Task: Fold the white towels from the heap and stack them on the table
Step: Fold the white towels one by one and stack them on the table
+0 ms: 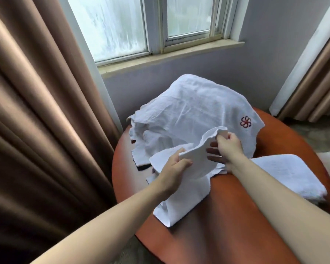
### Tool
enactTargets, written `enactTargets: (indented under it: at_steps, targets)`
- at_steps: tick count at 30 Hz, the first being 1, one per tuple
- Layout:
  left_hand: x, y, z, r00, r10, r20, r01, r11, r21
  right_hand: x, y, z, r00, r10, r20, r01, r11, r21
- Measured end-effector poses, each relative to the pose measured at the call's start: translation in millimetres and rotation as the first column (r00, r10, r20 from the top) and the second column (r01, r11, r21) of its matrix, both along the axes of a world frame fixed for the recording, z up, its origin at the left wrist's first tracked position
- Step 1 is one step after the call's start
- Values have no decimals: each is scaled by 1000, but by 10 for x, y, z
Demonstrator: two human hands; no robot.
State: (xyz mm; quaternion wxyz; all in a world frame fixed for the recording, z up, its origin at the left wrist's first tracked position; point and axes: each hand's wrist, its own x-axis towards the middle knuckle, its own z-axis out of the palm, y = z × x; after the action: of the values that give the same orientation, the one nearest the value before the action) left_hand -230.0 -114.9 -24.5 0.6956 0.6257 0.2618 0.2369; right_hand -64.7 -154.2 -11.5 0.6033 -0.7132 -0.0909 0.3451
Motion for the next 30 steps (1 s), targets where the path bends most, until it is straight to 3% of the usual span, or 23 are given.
enactTargets:
  at_steps: [5, 8, 12, 14, 16, 17, 19, 21, 23, 25, 27, 30]
  targets:
    - [139, -278, -195, 995, -79, -56, 93, 938, 333, -106, -174, -24, 959, 42, -281, -34, 999, 32]
    - [204, -428, -318, 980, -146, -136, 196, 833, 517, -96, -254, -81, 986, 67, -154, -84, 990, -112]
    - [265, -496, -383, 960, -210, -184, 276, 818, 505, 29, -384, -107, 991, 107, -75, -119, 977, -177]
    - [252, -471, -411, 976, -183, -118, 215, 894, 393, 111, -431, -99, 989, 113, -93, -124, 985, -117]
    - [224, -424, -456, 997, 57, -58, -39, 961, 273, 161, -433, -53, 989, 93, -114, -98, 994, -40]
    - [203, -413, -471, 971, 232, -50, -216, 951, 221, 182, -416, -11, 990, 76, -119, -77, 997, 3]
    - [148, -420, -539, 833, 535, -143, -524, 845, 106, 220, -360, 96, 988, 46, -144, -32, 994, 104]
    - [93, -466, -624, 702, 615, -358, -679, 730, -76, 239, -302, 224, 985, 40, -167, -10, 984, 178]
    - [107, -514, -744, 742, 481, -467, -667, 603, -438, 237, -259, 343, 982, 36, -187, 4, 978, 208]
    - [231, -516, -795, 877, 362, -316, -442, 352, -825, 231, -248, 433, 972, 38, -230, 15, 975, 222]
    - [384, -458, -792, 902, 418, -103, -222, 248, -943, 221, -258, 500, 962, 76, -264, -19, 977, 211]
    - [519, -267, -679, 783, 621, 32, -138, 224, -965, 273, -372, 586, 934, 184, -305, -131, 974, 186]
